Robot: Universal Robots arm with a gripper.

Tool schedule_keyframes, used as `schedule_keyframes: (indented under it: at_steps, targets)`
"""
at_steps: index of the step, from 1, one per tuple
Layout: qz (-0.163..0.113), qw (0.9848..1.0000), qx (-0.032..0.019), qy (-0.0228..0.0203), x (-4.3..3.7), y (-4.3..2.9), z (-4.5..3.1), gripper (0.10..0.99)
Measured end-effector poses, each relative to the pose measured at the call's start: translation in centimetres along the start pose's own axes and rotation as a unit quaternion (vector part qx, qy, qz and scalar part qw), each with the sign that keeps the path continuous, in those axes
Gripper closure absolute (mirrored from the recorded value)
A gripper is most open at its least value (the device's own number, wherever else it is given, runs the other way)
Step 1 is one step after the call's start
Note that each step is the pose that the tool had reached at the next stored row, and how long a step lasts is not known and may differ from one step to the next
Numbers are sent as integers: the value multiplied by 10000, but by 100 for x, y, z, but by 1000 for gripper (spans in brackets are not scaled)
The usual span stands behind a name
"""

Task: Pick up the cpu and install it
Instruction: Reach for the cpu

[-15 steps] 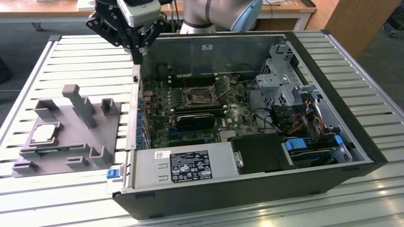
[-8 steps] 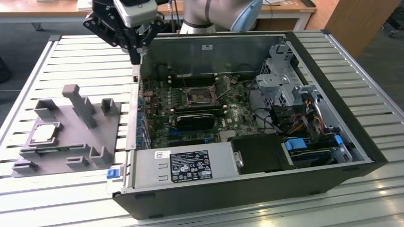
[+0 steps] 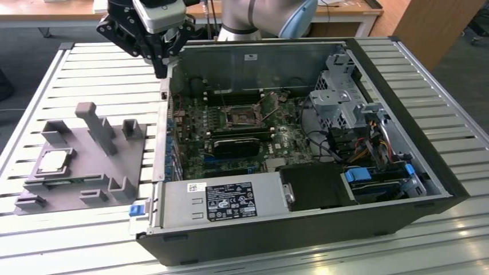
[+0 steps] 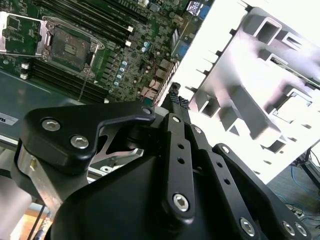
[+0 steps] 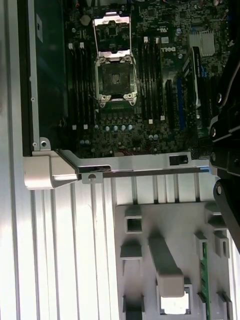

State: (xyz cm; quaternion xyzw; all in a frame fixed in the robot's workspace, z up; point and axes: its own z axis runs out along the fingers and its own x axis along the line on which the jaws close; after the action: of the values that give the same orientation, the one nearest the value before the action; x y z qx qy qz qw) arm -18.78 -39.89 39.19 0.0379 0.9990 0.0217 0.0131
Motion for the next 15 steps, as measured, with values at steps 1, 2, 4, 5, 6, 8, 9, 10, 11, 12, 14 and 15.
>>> schedule_keyframes:
  at_steps: [1,2,4,5,6,8,9,10,11,12,14,15]
  targets:
    - [0,10000,0,0,6,0,0,980]
    - [0,10000,0,0,11,-1,0,980]
    - [0,10000,0,0,22,-2,0,980]
    - [0,10000,0,0,28,-2,0,980]
    - [0,10000,0,0,33,-3,0,980]
    - [0,10000,0,0,44,-3,0,980]
    - [0,10000,0,0,50,-4,0,980]
    - [0,10000,0,0,55,-4,0,980]
    - [0,10000,0,0,61,-5,0,980]
    - [0,10000,0,0,66,-5,0,980]
    - [0,10000,0,0,76,-6,0,980]
    - [0,10000,0,0,81,-6,0,980]
